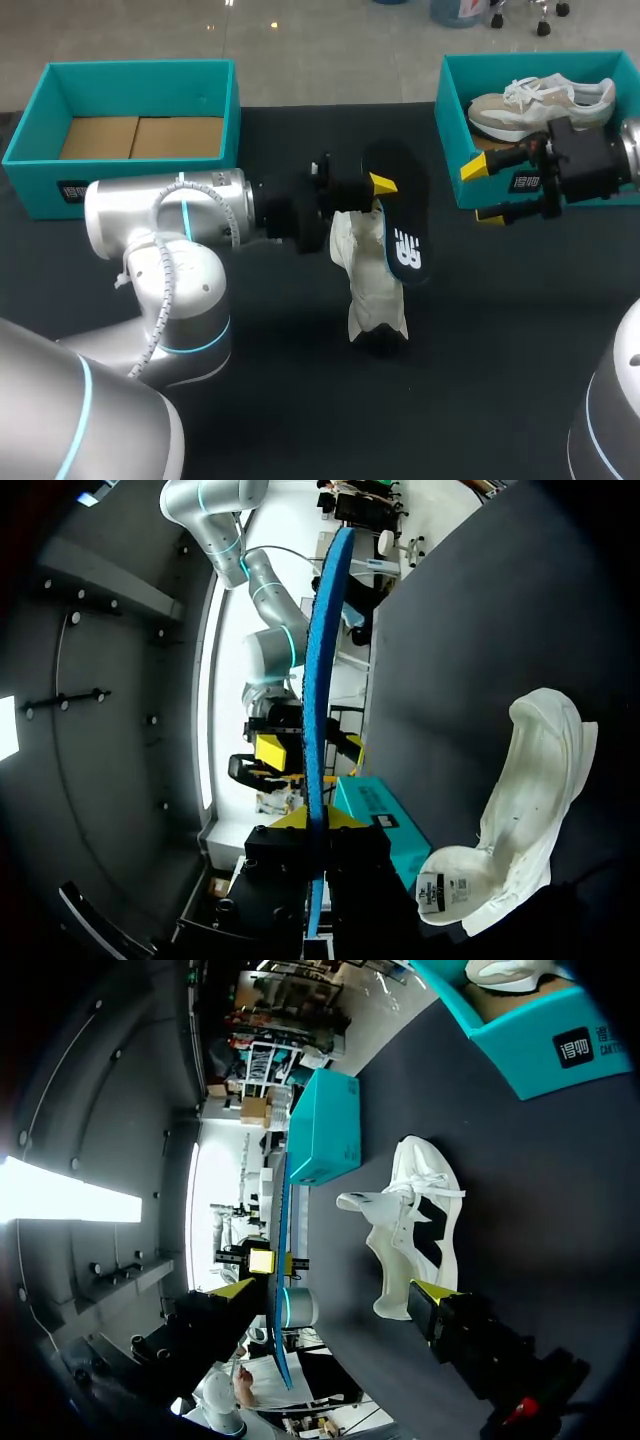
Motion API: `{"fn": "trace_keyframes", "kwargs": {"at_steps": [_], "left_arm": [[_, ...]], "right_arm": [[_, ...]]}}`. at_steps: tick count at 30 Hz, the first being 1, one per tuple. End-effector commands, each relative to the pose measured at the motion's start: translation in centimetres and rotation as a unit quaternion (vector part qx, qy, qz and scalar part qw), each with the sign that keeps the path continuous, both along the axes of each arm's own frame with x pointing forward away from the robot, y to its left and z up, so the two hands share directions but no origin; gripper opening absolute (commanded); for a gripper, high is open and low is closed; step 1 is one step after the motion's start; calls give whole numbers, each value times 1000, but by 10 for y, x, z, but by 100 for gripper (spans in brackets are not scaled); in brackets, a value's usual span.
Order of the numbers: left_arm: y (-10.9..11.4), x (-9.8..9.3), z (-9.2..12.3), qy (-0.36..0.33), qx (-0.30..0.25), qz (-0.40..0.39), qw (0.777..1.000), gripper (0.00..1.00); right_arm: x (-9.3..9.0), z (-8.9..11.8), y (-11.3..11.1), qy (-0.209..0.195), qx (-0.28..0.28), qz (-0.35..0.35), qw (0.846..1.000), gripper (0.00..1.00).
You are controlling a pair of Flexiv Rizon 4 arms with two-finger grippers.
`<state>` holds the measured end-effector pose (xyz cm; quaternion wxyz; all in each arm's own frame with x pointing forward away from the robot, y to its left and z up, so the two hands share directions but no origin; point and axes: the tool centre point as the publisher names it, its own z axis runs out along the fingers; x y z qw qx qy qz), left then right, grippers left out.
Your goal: Take the shoe out of the shoebox, open the shoe tongue, remove and reinsert the insole, then place the shoe into the shoebox
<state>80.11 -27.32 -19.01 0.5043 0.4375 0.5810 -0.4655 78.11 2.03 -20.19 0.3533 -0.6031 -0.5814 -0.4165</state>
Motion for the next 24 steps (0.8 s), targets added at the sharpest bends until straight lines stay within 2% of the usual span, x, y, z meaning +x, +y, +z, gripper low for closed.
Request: {"fn": "trace_keyframes", "kwargs": {"at_steps": [1, 4, 9, 11, 17, 24], "left_arm": [[0, 0, 0, 0, 1, 0, 1000, 0], [0, 0, 0, 0, 1, 0, 1000, 0], [0, 0, 0, 0, 1, 0, 1000, 0], [0, 0, 0, 0, 1, 0, 1000, 0], [0, 0, 0, 0, 1, 0, 1000, 0], [0, 0, 0, 0, 1, 0, 1000, 0]], "right_arm": [[-1, 0, 1, 0, -2, -1, 1000, 100], [-1, 0, 1, 0, -2, -1, 1000, 100], [-6, -11, -45, -46, -11, -7, 999, 100], [-9, -14, -61, -61, -33, -14, 997, 100], [-20, -16, -95, -44, -59, -46, 996, 100], [-35, -6, -110, -52, -70, -47, 995, 100]]}}
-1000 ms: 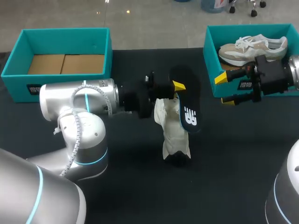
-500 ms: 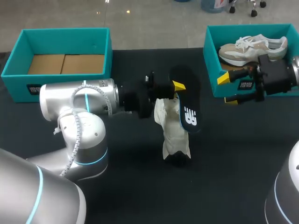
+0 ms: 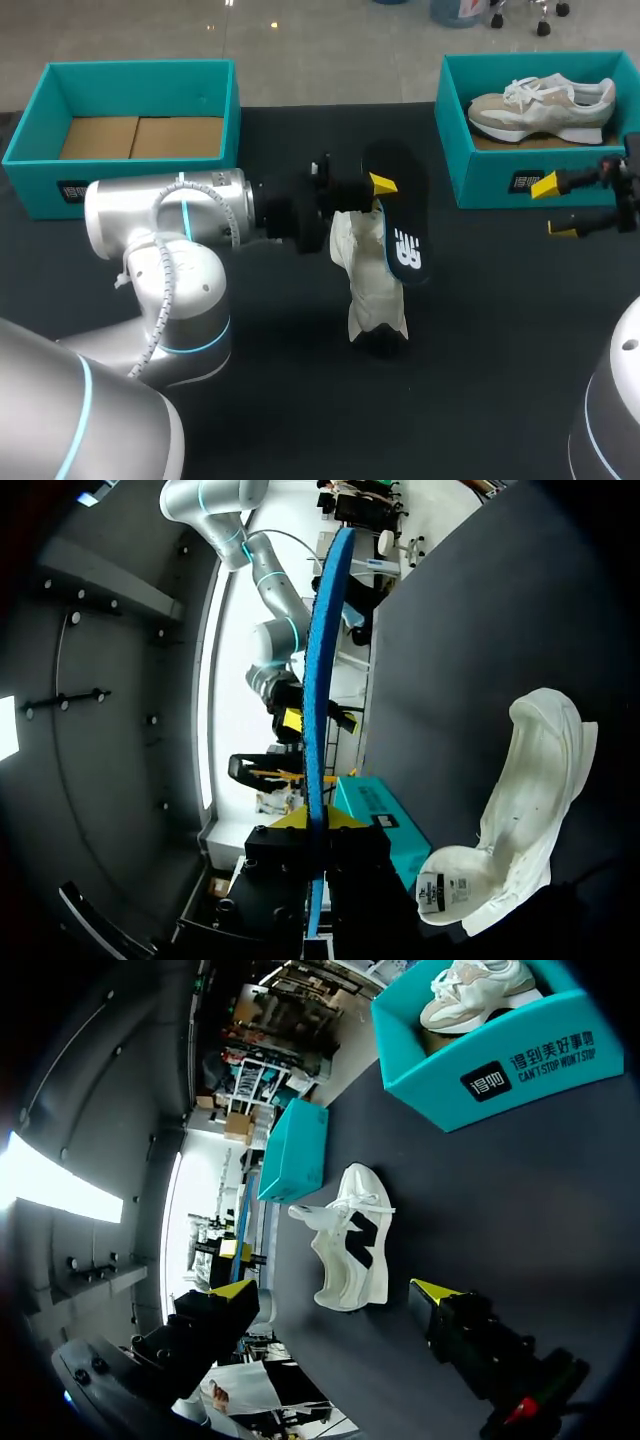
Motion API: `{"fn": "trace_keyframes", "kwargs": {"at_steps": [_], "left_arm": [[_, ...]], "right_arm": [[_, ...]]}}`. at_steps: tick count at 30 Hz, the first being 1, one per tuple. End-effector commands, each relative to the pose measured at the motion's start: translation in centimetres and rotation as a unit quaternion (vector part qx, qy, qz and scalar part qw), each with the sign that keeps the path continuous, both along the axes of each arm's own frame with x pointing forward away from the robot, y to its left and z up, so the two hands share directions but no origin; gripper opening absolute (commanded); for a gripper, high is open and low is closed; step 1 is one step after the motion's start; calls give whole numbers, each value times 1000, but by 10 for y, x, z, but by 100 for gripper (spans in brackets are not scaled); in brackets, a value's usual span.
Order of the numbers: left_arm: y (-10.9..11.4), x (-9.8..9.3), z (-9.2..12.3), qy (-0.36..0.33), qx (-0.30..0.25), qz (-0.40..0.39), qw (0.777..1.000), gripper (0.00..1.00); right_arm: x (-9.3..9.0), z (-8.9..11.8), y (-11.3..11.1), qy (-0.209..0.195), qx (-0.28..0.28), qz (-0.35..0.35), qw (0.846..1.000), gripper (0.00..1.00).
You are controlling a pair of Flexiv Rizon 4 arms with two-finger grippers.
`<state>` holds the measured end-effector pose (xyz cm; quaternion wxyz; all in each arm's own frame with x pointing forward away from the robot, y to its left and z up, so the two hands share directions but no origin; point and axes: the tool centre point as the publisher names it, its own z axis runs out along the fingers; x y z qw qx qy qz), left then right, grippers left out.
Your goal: Take the shoe out of the shoebox, open the shoe tongue, remove and reinsert the insole, then place the shoe into the shoebox
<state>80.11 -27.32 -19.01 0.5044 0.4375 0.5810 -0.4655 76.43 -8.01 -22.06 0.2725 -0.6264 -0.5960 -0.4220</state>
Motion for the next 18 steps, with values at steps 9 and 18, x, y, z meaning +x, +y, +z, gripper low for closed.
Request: {"fn": "trace_keyframes", "kwargs": {"at_steps": [9, 18], "left_arm": [[0, 0, 0, 0, 1, 0, 1000, 0], [0, 0, 0, 0, 1, 0, 1000, 0]], "right_arm": [[-32, 25, -20, 6, -40, 5, 999, 100], [-32, 25, -20, 6, -40, 5, 999, 100]]}}
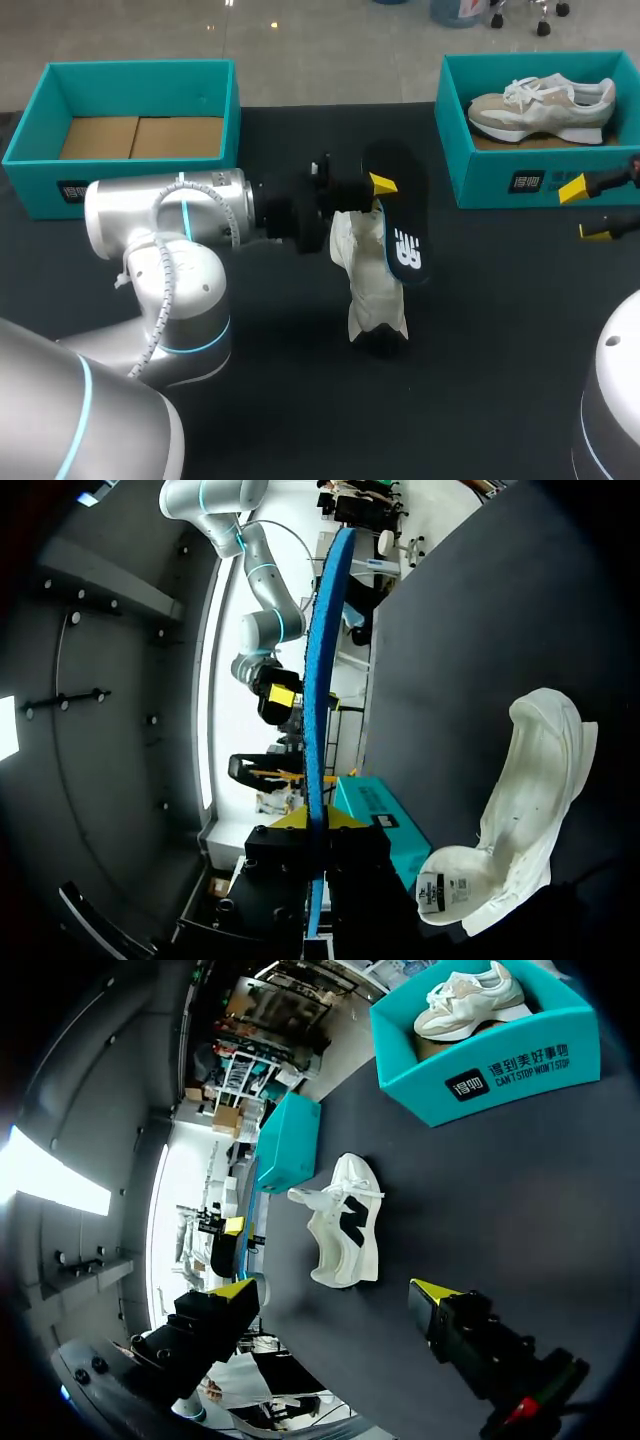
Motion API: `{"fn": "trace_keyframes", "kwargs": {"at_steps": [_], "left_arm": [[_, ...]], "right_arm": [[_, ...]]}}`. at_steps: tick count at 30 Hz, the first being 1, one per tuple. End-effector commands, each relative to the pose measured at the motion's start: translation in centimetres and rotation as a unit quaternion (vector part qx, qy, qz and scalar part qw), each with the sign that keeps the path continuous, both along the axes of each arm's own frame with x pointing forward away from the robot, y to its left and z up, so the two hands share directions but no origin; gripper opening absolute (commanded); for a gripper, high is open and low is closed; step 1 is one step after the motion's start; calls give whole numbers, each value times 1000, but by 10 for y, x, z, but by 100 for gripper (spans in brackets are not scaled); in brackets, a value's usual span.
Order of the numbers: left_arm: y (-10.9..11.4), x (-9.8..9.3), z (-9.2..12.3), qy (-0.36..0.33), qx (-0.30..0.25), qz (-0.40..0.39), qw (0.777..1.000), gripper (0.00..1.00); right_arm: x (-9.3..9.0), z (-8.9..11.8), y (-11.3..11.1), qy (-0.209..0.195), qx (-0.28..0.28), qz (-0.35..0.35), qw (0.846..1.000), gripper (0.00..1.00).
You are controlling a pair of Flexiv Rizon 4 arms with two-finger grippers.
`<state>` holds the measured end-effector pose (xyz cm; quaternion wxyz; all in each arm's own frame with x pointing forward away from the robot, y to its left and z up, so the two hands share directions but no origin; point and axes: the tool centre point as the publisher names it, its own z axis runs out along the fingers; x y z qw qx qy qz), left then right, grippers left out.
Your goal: Take the shoe out of the shoebox, open the shoe tongue, remove and reinsert the insole, then place the shoe into the shoebox
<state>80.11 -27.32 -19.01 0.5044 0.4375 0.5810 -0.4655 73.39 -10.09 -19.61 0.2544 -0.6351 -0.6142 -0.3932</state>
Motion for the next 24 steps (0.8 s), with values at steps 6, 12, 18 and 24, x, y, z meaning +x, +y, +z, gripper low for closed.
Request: {"fn": "trace_keyframes", "kwargs": {"at_steps": [6, 12, 18, 24], "left_arm": [[0, -11, 3, 67, -19, -29, 997, 0], [9, -33, 6, 146, -11, -62, 987, 0], [17, -55, 3, 222, -12, -86, 971, 0], [20, -74, -6, 272, -24, -88, 958, 0]], "right_arm": [[-2, 0, 1, 0, -1, -1, 1000, 100], [-2, 0, 1, 0, -1, -1, 1000, 100], [-2, 0, 1, 0, -1, -1, 1000, 100], [-2, 0, 1, 0, -1, -1, 1000, 100]]}}
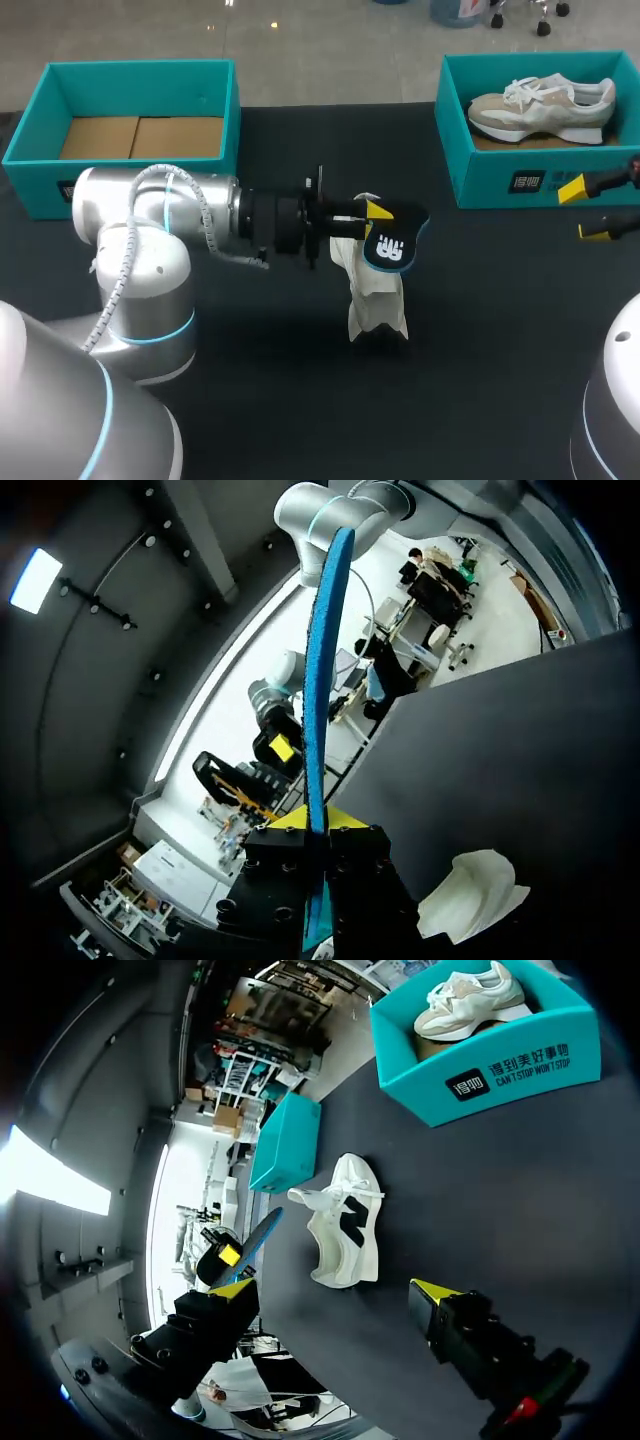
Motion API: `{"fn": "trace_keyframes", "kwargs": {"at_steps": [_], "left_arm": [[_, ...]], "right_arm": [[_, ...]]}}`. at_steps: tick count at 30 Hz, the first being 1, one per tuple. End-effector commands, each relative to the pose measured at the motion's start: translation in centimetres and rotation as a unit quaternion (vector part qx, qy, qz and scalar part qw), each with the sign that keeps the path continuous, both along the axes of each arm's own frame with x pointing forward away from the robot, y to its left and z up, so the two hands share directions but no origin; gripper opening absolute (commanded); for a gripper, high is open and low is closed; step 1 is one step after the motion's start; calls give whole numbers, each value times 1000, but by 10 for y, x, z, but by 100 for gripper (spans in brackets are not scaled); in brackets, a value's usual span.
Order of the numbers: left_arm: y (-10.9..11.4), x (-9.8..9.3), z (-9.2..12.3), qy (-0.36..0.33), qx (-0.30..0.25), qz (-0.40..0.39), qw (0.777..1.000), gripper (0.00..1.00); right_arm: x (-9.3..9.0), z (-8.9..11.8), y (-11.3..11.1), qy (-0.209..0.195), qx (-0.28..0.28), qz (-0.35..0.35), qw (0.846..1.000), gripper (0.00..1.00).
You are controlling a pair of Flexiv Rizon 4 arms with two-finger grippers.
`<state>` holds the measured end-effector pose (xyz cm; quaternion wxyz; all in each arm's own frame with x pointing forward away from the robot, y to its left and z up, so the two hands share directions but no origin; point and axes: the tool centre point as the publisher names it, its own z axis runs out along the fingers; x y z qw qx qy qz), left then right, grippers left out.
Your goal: Take the shoe out of the shoebox, open the shoe tongue, remove and reinsert the insole, then place the shoe into the shoebox
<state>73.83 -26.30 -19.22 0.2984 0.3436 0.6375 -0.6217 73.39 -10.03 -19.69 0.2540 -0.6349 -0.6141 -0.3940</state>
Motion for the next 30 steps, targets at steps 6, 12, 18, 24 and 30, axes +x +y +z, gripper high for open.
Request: {"fn": "trace_keyframes", "kwargs": {"at_steps": [6, 12, 18, 24, 30], "left_arm": [[8, -19, -7, 35, -8, 20, 999, 0], [8, -19, -7, 35, -8, 20, 999, 0], [8, -19, -7, 35, -8, 20, 999, 0], [8, -19, -7, 35, -8, 20, 999, 0], [8, -19, -7, 35, -8, 20, 999, 0]], "right_arm": [[-2, 1, 0, 1, -2, -1, 1000, 100], [-2, 1, 0, 1, -2, -1, 1000, 100], [-2, 1, 0, 1, -2, -1, 1000, 100], [-2, 1, 0, 1, -2, -1, 1000, 100], [-2, 1, 0, 1, -2, -1, 1000, 100]]}}
